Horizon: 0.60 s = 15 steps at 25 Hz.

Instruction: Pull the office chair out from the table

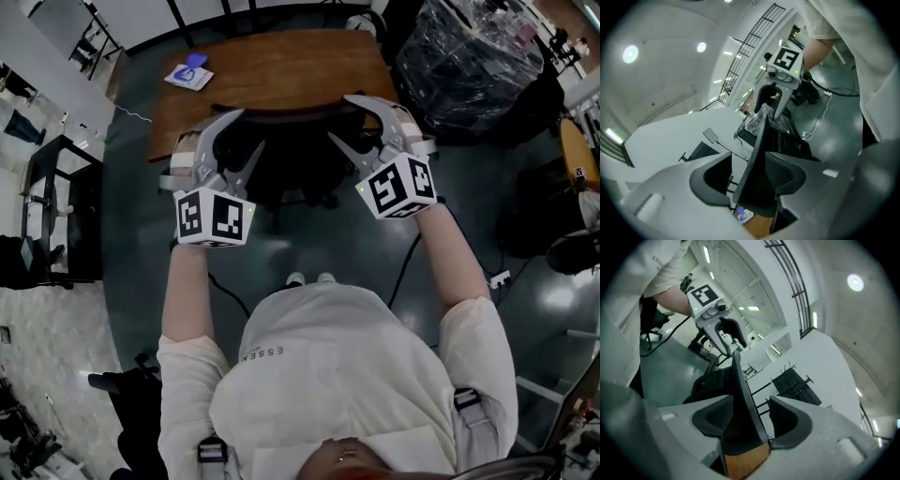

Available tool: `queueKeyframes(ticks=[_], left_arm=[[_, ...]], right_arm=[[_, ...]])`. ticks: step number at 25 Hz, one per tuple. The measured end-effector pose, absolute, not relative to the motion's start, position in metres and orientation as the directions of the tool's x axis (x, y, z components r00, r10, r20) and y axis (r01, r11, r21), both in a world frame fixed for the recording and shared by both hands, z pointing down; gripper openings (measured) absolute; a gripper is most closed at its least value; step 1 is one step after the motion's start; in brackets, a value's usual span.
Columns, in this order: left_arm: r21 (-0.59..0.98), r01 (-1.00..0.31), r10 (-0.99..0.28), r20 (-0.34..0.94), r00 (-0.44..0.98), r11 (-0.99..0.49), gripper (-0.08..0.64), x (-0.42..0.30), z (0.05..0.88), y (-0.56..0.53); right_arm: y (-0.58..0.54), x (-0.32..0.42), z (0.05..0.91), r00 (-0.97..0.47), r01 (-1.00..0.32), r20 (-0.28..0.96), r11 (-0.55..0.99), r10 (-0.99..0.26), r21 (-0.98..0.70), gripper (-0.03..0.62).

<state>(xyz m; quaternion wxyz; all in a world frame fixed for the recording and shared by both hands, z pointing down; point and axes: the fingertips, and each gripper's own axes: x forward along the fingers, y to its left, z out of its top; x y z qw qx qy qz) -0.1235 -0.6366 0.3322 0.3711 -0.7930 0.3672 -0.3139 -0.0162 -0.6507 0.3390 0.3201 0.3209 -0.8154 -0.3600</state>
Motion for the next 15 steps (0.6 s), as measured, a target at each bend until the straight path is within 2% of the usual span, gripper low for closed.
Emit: queueKeyframes(ticks=[4,6,11,12,14,15], left_arm=[[-0.862,-0.189,-0.817,0.345,0.461,-0.471,0.268,-0.126,0.356,-0.666],[-0.857,-0.146,-0.807,0.392,0.441,-0.495,0.265,-0.127,0.366,-0.678],[-0.826,-0.113,-0.764,0.447,0.466,-0.553,0.188,-0.122,0.375,-0.696],[-0.819,-0.119,-0.757,0.450,0.475,-0.562,0.164,-0.120,0.376,-0.698],[-0.818,-0.121,-0.752,0.445,0.486,-0.562,0.161,-0.117,0.379,-0.700],[-0.825,-0.110,-0.752,0.441,0.490,-0.555,0.153,-0.116,0.380,-0.699]], right_arm=[[-0.671,-0.025,0.357,-0.557,-0.116,0.389,0.532,-0.734,0.838,0.239],[-0.678,-0.032,0.366,-0.549,-0.059,0.427,0.543,-0.719,0.838,0.239],[-0.687,-0.054,0.383,-0.549,0.061,0.512,0.580,-0.660,0.813,0.239],[-0.687,-0.057,0.387,-0.549,0.082,0.528,0.587,-0.648,0.806,0.233],[-0.685,-0.057,0.396,-0.548,0.113,0.546,0.591,-0.633,0.798,0.160],[-0.684,-0.056,0.399,-0.544,0.128,0.544,0.578,-0.639,0.806,0.151]])
